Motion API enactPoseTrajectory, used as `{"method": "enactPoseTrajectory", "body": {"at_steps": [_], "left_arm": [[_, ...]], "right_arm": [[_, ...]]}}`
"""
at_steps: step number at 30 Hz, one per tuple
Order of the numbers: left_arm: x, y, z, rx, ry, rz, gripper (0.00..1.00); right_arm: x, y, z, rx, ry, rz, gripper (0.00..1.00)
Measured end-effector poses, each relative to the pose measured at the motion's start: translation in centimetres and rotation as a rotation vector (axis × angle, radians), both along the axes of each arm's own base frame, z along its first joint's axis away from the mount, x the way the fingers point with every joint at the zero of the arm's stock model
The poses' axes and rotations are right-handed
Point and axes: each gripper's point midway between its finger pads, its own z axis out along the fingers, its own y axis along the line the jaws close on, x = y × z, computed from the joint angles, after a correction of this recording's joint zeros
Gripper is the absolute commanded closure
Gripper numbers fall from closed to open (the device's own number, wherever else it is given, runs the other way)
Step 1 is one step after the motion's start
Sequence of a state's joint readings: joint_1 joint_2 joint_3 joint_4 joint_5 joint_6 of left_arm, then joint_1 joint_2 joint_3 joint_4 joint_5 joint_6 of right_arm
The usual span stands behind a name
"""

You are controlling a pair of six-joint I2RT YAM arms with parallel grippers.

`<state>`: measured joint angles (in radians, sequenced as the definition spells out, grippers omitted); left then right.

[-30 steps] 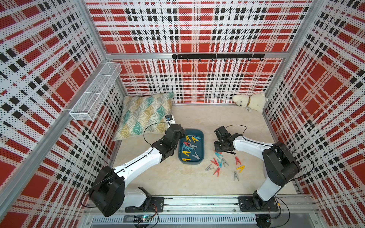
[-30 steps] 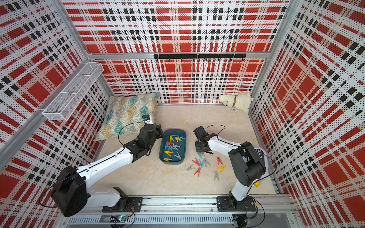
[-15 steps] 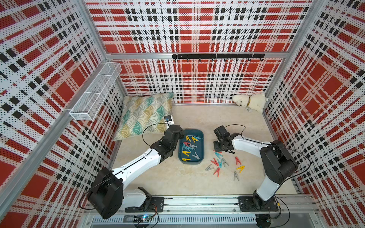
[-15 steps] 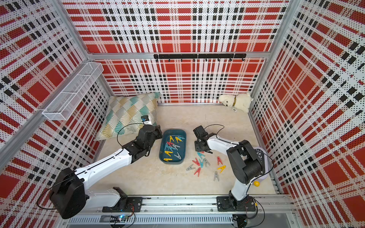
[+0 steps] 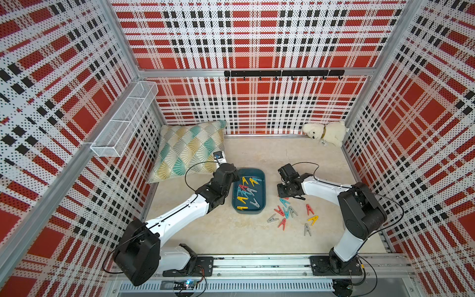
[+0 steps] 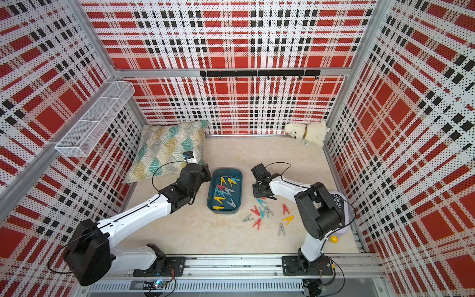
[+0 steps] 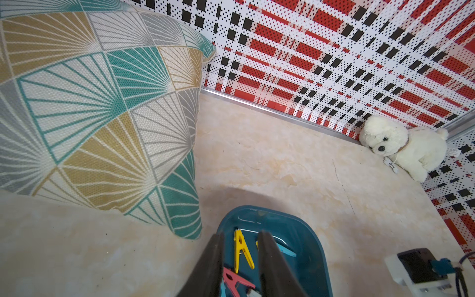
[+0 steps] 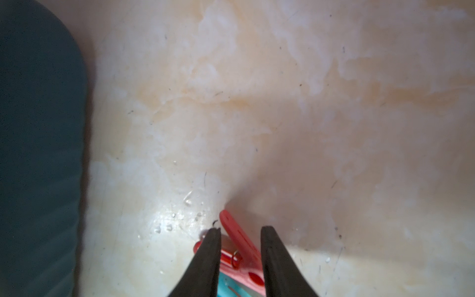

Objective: Put the clothespins into the storage box
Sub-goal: Pick up the clothespin from the center of the board.

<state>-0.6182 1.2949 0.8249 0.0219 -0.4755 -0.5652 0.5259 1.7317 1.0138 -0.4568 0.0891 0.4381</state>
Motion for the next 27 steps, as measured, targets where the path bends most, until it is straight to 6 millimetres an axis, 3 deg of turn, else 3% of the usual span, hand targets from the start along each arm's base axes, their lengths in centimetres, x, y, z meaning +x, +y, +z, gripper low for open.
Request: {"method": "enactPoseTrajectory", "body": {"at_steps": [6,20,27], "left_arm": [[-0.2,0.5,0.5,-0.009,-0.013,0.008,0.71],[-0.5,2.2,0.0,-0.011,-0.009,0.039,0.71],[-0.6,2.6,0.0,-0.012,-0.009,0.046,0.71]], "right_arm": [[0.2,0.1,-1.0,-0.017,0.02,0.005,0.7],[1.0,0.1,-1.0,-0.042,0.007,0.0,0.92],[3.0,0.5,1.5,-0.067,-0.043,0.009,0.95]]}}
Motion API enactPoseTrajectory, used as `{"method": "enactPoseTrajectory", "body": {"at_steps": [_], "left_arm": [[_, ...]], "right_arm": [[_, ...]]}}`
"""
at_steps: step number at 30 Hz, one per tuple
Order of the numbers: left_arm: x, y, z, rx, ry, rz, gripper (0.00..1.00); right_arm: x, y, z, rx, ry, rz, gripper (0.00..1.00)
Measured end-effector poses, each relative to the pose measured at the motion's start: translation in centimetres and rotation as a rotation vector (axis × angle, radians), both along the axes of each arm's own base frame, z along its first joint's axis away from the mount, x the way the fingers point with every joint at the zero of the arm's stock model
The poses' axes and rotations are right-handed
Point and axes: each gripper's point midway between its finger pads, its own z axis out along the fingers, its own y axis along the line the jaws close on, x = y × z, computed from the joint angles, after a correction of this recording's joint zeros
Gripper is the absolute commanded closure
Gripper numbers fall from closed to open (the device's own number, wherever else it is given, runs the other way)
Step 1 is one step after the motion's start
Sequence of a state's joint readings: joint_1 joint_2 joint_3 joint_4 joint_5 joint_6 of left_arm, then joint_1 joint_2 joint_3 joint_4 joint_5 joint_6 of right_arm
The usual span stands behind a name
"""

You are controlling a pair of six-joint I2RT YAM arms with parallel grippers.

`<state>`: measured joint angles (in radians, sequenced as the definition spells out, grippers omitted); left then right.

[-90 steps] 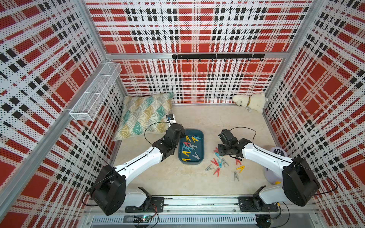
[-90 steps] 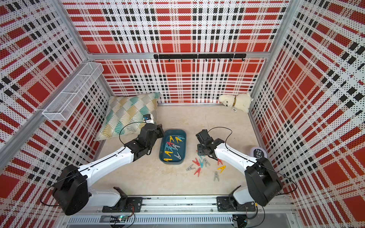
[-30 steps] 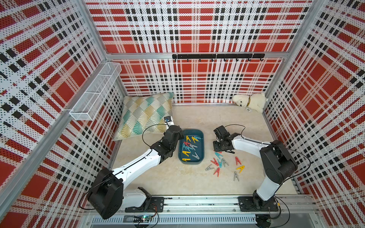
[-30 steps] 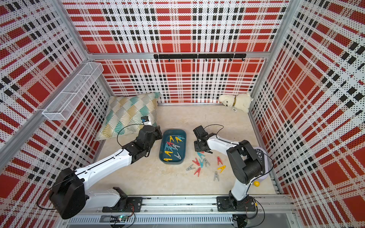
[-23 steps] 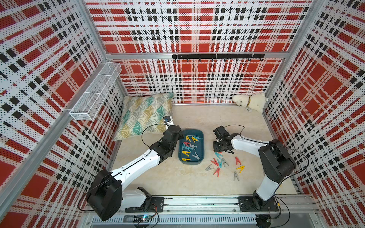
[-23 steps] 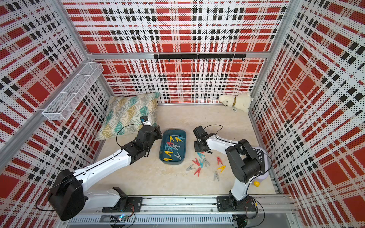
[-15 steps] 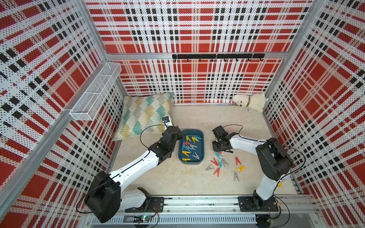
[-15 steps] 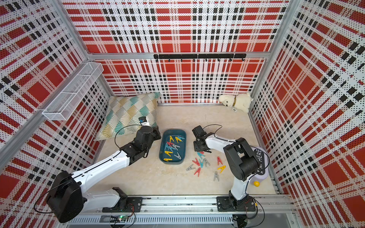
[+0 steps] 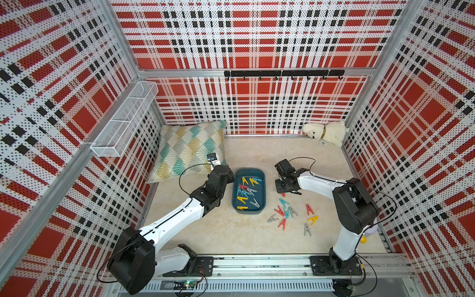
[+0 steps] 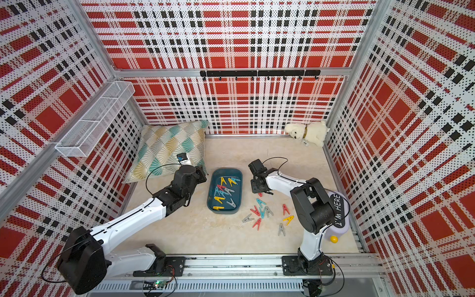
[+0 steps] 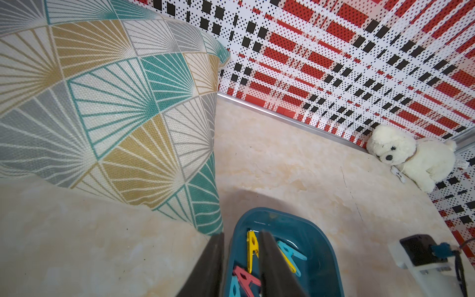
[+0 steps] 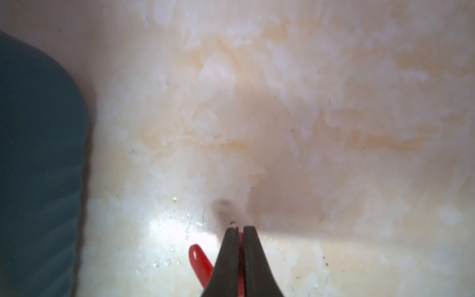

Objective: Put the clothespins into the storage box
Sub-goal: Pick up the clothespin from the center of the board, then place the clothespin in the storage box.

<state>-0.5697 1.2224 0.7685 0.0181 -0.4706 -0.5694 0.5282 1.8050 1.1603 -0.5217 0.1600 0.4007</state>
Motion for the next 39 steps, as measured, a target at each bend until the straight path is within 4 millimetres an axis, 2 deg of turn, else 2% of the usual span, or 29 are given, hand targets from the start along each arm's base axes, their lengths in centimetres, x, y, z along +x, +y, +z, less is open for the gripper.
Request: {"method": "enactPoseTrajectory", "body": {"at_steps": [3,7,9,14,17,19,21,25,28,31,39], "left_arm": [[0.0,0.4,0.5,-0.008,-0.012,0.009,0.71],[0.0,0.8,0.8,-0.013,-0.017,0.015,0.7],[0.0,0.7,0.7,-0.013,-0.013,0.01,0.7],[0.0,0.5,0.6,-0.015,-0.009,0.002,0.71],[-0.1,0.5,0.6,-0.015,-0.007,0.0,0.7],[-0.1,0.5,0.5,-0.014,-0.005,0.001,0.7],[-0.1,0.5,0.4,-0.013,-0.003,0.001,0.7],[-0.3,0.6,0.4,-0.01,0.003,0.002,0.7],[-0.4,0.8,0.6,-0.012,-0.001,0.002,0.7],[-0.6,0.9,1.0,-0.017,-0.009,0.003,0.7],[-0.8,1.0,0.9,-0.016,-0.007,0.003,0.7]], "right_arm": [[0.8,0.3,1.7,-0.001,-0.03,0.009,0.96],[1.2,1.7,4.6,0.025,-0.077,0.041,0.95],[1.1,3.5,6.2,0.045,-0.107,0.077,0.95],[-0.2,10.5,9.9,0.121,-0.177,0.221,0.95],[-0.5,14.4,10.9,0.156,-0.195,0.285,0.95],[0.1,16.2,10.4,0.162,-0.193,0.296,0.95],[0.8,17.0,8.9,0.151,-0.176,0.291,0.95],[1.4,17.3,4.5,0.1,-0.114,0.268,0.95],[1.8,17.3,2.3,0.064,-0.08,0.262,0.95],[2.4,17.5,1.7,0.049,-0.072,0.256,0.95],[3.8,17.1,2.0,0.003,-0.098,0.269,0.95]]}}
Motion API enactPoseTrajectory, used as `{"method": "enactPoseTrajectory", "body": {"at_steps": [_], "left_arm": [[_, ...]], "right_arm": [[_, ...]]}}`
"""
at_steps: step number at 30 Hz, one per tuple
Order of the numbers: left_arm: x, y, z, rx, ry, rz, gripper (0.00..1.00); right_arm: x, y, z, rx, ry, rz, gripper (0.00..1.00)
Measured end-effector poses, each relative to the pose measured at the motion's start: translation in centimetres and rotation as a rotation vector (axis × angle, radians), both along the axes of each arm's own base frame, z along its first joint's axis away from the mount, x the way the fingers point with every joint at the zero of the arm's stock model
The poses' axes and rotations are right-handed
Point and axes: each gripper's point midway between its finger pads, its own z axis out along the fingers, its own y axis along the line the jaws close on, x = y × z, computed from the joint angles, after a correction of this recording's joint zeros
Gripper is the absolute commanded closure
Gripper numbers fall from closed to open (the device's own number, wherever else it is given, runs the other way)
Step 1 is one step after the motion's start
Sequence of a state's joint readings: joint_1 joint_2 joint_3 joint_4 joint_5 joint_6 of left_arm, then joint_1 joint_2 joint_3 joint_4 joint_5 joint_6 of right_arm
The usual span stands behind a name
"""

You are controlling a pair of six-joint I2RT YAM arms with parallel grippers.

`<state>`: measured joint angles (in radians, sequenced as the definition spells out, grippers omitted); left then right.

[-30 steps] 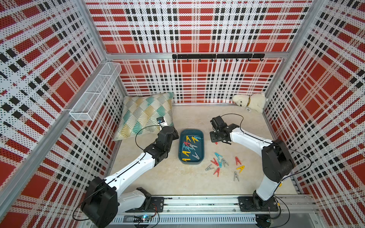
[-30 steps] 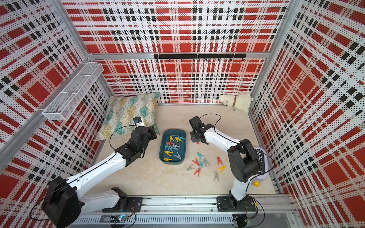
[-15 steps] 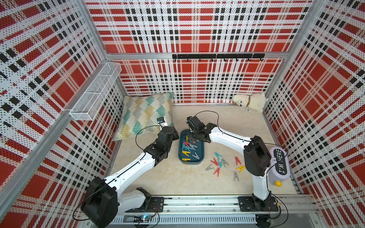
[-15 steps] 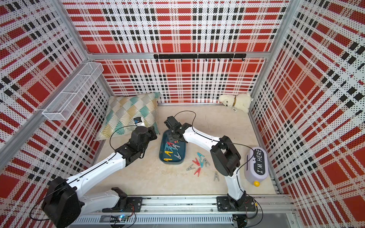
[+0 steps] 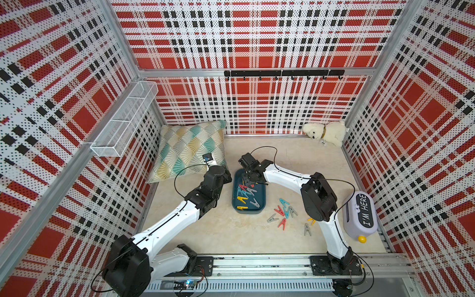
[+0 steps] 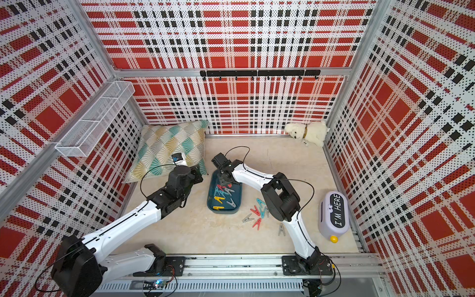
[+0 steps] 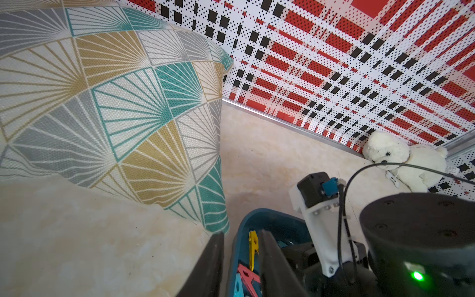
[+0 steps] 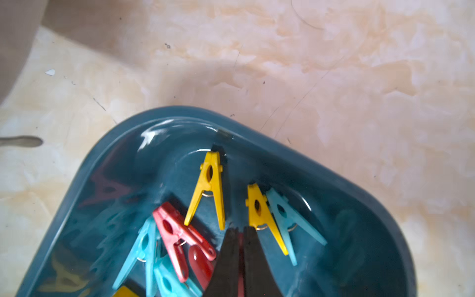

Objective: Put the clothespins into the storage box
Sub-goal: Place the clothespin in the storage box.

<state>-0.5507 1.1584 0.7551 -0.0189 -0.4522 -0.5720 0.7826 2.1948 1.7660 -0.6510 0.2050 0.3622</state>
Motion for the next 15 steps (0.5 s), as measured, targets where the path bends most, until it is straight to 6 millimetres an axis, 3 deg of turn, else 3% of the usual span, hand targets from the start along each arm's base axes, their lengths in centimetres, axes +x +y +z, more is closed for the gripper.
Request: {"method": "enactPoseTrajectory", "body": {"at_steps": [7,15], "left_arm": [[0.0,0.0,0.0,0.0,0.0,0.0,0.7],[-0.2,0.2,0.4,-0.004,-0.008,0.002,0.7]], "right_arm": [[0.1,-0.7,-1.6,-0.055,0.021,0.034,0.96],[-0.1,-1.2,-1.9,-0.09,0.032,0.067,0.96]]}}
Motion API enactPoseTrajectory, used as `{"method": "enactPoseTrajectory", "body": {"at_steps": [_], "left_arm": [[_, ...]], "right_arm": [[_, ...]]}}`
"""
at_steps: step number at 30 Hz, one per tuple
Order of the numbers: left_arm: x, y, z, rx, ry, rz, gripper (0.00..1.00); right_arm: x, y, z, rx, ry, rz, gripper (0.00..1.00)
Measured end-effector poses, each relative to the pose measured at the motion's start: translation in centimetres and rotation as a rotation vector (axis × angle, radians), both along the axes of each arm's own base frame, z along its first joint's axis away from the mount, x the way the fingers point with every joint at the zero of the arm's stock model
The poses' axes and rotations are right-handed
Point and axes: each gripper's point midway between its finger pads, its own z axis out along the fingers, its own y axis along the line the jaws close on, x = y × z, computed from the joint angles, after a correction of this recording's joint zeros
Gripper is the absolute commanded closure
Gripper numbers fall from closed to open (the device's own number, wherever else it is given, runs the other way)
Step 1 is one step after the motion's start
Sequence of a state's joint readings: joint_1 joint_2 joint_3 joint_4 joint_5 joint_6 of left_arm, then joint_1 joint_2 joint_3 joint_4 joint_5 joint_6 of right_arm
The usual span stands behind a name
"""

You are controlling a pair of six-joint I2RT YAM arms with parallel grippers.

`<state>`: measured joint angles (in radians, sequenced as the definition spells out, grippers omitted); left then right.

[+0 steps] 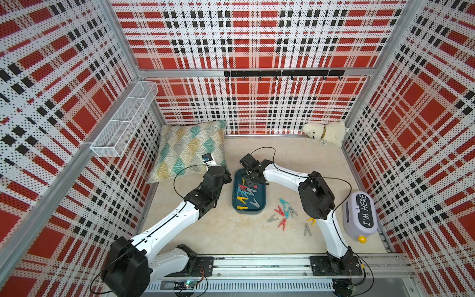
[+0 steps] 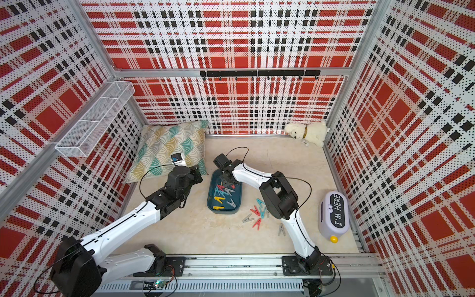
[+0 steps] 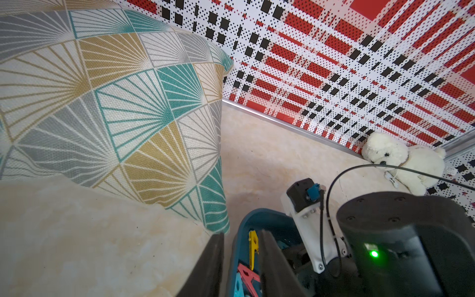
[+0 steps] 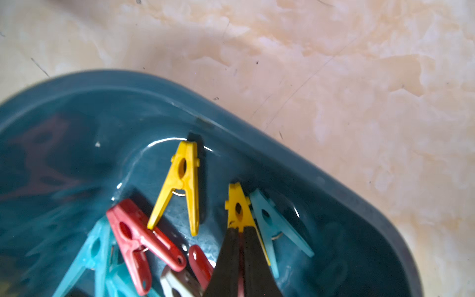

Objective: Put the clothespins into the storage box
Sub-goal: Place the clothespin in the storage box.

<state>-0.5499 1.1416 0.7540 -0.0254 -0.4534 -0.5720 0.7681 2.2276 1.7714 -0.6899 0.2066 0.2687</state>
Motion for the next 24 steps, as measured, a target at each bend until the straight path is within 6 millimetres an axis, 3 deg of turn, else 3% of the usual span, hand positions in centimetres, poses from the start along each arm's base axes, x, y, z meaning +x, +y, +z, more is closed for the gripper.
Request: {"method": "enactPoseTrajectory", "body": {"at_steps": [18,24], "left_arm": [[-0.16,0.28,0.16,0.0,-0.002,0.006,0.7],[-0.31,0.78,0.34,-0.004,-0.008,0.016,0.7]], "right_arm": [[-0.46,-0.58,-0.92,-0.037,0.027,0.015,0.92],[-0.4,-0.66,-0.92,-0.039,0.024,0.008,0.81]]}}
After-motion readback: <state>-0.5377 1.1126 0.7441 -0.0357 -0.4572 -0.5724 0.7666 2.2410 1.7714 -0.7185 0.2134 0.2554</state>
